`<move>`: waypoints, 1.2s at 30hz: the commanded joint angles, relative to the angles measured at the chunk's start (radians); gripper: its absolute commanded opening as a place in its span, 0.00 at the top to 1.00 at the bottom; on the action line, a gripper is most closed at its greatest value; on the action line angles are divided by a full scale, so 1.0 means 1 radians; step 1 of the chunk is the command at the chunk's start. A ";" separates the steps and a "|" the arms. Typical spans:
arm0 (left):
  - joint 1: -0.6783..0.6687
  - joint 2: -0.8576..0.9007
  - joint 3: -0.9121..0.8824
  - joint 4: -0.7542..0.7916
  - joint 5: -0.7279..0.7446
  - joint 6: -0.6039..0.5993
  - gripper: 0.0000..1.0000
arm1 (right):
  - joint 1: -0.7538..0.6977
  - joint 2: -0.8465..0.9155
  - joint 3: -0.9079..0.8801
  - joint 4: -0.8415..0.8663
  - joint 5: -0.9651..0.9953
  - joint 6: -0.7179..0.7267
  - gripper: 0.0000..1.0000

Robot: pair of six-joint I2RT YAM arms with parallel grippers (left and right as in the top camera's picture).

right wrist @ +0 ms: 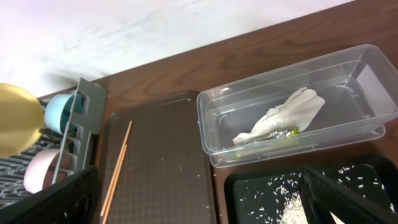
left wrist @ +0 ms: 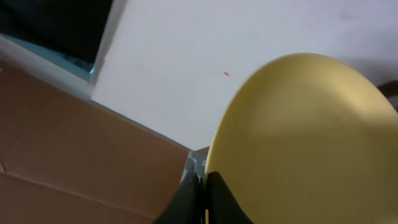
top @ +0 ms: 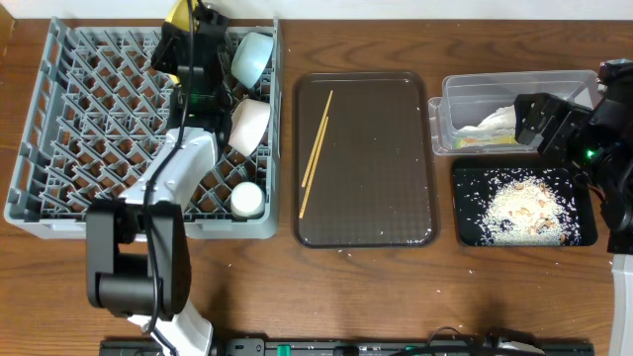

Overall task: Sort waste into correct bins and load items into the dishwasher
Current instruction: 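Set the yellow plate upright at the back of the rack and release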

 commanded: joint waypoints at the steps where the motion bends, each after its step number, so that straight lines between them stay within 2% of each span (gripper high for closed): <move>1: 0.006 0.025 0.013 0.015 -0.006 0.031 0.93 | -0.010 0.000 0.006 -0.001 -0.004 0.012 0.01; 7: 0.002 0.062 0.013 -0.039 -0.005 0.021 0.91 | -0.010 0.000 0.006 -0.003 -0.003 0.012 0.01; 14: 0.005 0.077 0.012 -0.139 -0.005 -0.132 0.83 | -0.010 0.000 0.006 -0.005 -0.003 0.012 0.01; 20: 0.005 0.077 0.012 -0.150 -0.002 -0.152 0.44 | -0.010 0.000 0.006 -0.005 -0.003 0.012 0.01; 24: 0.005 0.076 0.013 -0.146 -0.006 -0.177 0.33 | -0.010 0.000 0.006 -0.005 -0.003 0.012 0.01; 30: 0.004 -0.002 0.020 -0.141 -0.066 -0.394 0.25 | -0.010 0.000 0.006 -0.005 -0.004 0.012 0.01; 34: -0.011 -0.140 0.020 -0.242 -0.061 -0.563 0.25 | -0.010 0.000 0.006 -0.005 -0.003 0.012 0.01; 36: -0.026 -0.224 0.020 -0.351 -0.023 -0.645 0.25 | -0.010 0.000 0.006 -0.005 -0.003 0.012 0.01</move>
